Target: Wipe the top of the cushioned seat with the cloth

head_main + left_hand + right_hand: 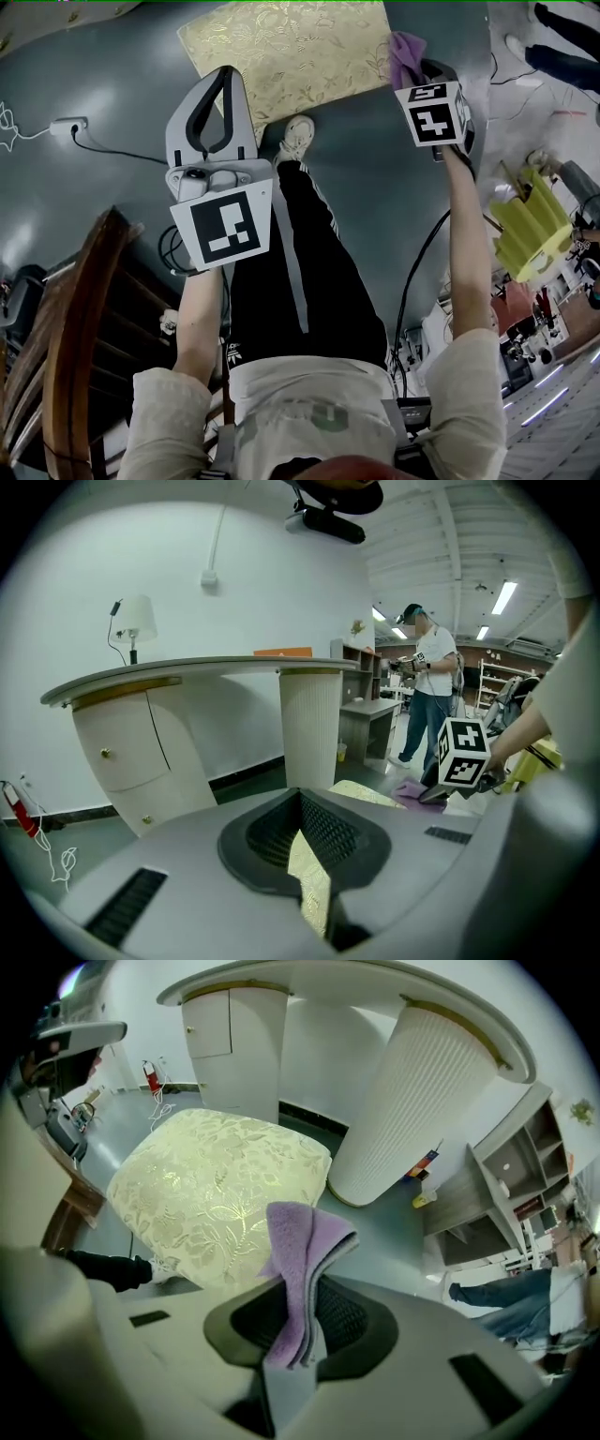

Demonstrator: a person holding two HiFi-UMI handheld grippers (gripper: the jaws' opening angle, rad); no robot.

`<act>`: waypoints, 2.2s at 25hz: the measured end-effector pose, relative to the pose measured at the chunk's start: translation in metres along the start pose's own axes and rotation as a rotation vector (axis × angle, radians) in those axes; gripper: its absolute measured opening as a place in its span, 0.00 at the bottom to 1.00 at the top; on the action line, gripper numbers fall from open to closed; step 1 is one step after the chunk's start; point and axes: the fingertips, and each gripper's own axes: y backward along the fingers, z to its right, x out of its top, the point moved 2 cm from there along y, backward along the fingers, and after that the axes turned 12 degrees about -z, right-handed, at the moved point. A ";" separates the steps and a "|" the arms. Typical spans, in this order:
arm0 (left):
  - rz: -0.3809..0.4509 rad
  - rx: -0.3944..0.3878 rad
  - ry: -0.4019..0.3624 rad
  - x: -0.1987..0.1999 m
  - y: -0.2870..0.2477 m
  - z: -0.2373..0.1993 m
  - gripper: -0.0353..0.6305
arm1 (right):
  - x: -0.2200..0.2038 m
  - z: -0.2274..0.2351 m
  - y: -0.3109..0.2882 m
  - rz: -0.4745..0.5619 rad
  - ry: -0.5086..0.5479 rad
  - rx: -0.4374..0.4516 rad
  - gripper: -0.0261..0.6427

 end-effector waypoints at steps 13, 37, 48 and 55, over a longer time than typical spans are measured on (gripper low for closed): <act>0.001 0.009 0.007 0.002 0.004 0.004 0.06 | -0.006 0.012 -0.012 -0.034 -0.004 -0.006 0.17; 0.217 0.092 0.029 0.221 0.216 -0.058 0.06 | 0.105 -0.033 0.506 0.941 -0.421 0.035 0.17; 0.362 0.040 -0.036 0.281 0.347 -0.052 0.06 | 0.058 -0.090 0.616 1.066 -0.421 -0.028 0.17; 0.389 0.069 -0.057 0.282 0.362 -0.060 0.06 | 0.055 -0.097 0.630 1.099 -0.406 -0.049 0.17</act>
